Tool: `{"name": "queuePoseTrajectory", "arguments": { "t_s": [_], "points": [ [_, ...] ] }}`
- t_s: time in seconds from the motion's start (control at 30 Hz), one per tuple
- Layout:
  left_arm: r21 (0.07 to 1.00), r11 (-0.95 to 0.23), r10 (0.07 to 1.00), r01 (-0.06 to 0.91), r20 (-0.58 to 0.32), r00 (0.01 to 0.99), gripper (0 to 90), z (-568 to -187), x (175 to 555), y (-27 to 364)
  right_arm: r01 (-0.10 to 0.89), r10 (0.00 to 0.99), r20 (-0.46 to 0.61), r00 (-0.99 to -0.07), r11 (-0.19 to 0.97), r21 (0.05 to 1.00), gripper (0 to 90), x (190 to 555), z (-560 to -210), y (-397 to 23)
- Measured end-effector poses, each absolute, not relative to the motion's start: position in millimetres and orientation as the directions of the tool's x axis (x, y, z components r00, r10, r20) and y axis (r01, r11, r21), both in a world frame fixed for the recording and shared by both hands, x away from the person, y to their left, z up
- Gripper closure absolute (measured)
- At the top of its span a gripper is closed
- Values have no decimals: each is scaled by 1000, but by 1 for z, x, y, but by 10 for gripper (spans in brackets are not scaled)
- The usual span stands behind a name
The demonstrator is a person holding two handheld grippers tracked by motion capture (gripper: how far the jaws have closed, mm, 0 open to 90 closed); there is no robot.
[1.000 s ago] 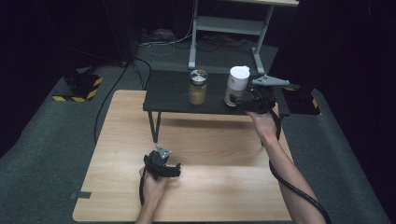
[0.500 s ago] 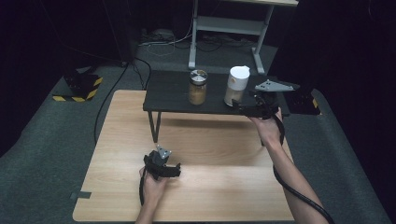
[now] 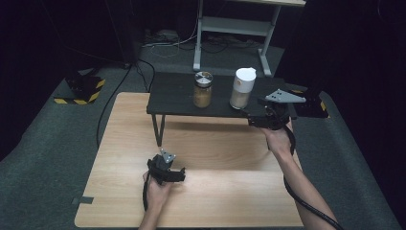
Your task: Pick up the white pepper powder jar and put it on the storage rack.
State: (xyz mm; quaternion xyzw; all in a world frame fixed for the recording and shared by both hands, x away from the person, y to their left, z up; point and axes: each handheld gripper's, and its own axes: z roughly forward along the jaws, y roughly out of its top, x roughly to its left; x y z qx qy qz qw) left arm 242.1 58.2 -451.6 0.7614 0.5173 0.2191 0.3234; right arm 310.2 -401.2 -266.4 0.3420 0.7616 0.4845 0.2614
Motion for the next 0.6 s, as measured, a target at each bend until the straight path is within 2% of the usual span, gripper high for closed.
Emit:
{"name": "queuePoseTrajectory", "arguments": {
  "t_s": [0.6],
  "points": [
    [719,-256,929,646,-1,369,33,-452,242,58,245,758,-77,-648,303,921,194,284,-290,-421]
  ]
}}
